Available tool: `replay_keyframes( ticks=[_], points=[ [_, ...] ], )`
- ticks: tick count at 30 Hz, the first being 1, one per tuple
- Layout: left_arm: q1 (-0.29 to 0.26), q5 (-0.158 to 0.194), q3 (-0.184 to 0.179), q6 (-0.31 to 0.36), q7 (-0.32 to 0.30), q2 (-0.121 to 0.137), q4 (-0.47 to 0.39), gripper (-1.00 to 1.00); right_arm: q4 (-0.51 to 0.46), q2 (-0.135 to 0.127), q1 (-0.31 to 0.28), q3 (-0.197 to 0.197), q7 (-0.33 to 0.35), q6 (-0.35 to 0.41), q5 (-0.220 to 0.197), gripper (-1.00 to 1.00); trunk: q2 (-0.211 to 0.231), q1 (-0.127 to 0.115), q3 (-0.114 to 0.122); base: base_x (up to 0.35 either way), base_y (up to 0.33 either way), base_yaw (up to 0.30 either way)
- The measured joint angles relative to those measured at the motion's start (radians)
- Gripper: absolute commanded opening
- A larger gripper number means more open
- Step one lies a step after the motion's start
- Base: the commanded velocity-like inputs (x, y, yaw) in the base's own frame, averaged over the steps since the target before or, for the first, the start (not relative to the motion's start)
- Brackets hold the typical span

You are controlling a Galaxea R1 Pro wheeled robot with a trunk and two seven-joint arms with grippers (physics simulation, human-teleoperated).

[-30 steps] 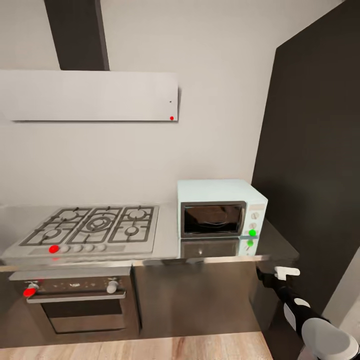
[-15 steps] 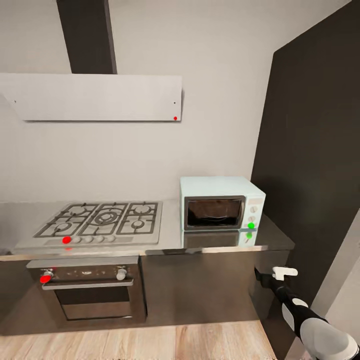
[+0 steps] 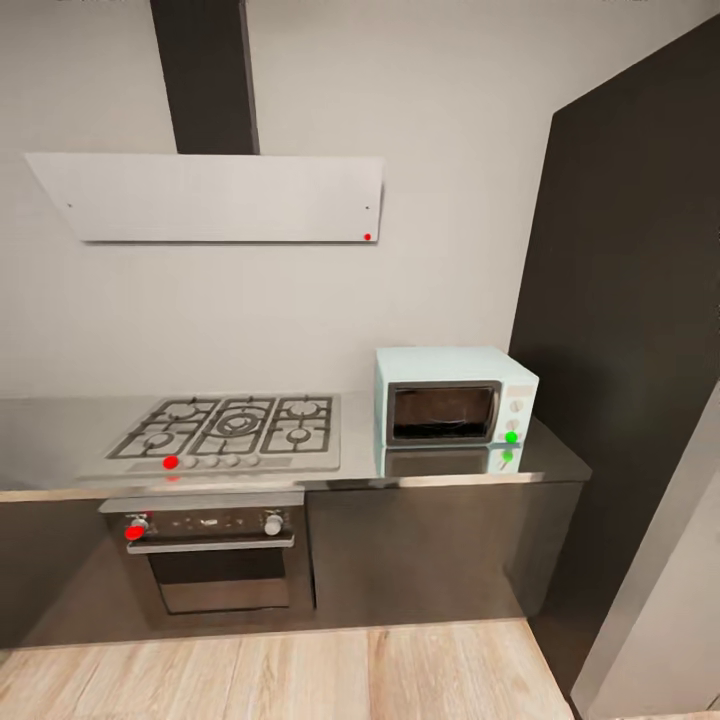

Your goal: In the kitchen, take the popcorn bag from the countertop, put it into the microwave, and heat it until the popcorn is cooked so the cooked popcorn ends up inside the bag.

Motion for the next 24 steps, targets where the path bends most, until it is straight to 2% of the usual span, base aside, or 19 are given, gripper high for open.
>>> replay_keyframes(
  ticks=[2, 4, 6, 8, 12, 17, 24],
  points=[
    [0.0, 0.0, 0.0, 0.0, 0.0, 0.0, 0.0, 1.0, 0.029, 0.004, 0.113, 0.0, -0.12, 0.003, 0.005, 1.0, 0.0, 0.0, 0.0, -0.01, 0.008, 0.0],
    [-0.001, 0.0, 0.0, 0.0, 0.0, 0.0, 0.0, 1.0, 0.038, 0.02, 0.194, 0.002, -0.189, 0.039, -0.001, 1.0, 0.0, 0.0, 0.0, -0.003, 0.002, 0.0],
    [0.0, 0.0, 0.0, 0.0, 0.0, 0.0, 0.0, 1.0, 0.041, 0.048, 0.305, 0.002, -0.233, 0.156, -0.004, 1.0, 0.0, 0.0, 0.0, 0.0, 0.0, 0.0],
    [-0.001, 0.0, 0.0, 0.0, 0.0, 0.0, 0.0, 1.0, 0.043, 0.069, 0.369, 0.003, -0.244, 0.223, -0.001, 1.0, 0.0, 0.0, 0.0, 0.0, 0.0, 0.0],
    [-0.001, 0.0, 0.0, 0.0, 0.0, 0.0, 0.0, 1.0, 0.039, 0.077, 0.399, -0.004, -0.246, 0.23, 0.006, 1.0, 0.0, 0.0, 0.0, 0.0, 0.0, 0.0],
    [-0.001, 0.0, 0.0, 0.001, 0.0, 0.0, 0.0, 1.0, 0.031, 0.077, 0.402, -0.01, -0.245, 0.118, 0.007, 1.0, 0.0, 0.0, 0.0, 0.0, 0.0, 0.0],
    [-0.001, 0.0, -0.001, 0.001, 0.0, -0.005, 0.0, 1.0, 0.029, 0.077, 0.402, -0.01, -0.245, 0.1, 0.007, 1.0, 0.0, 0.0, 0.0, 0.0, 0.0, 0.0]
  ],
)
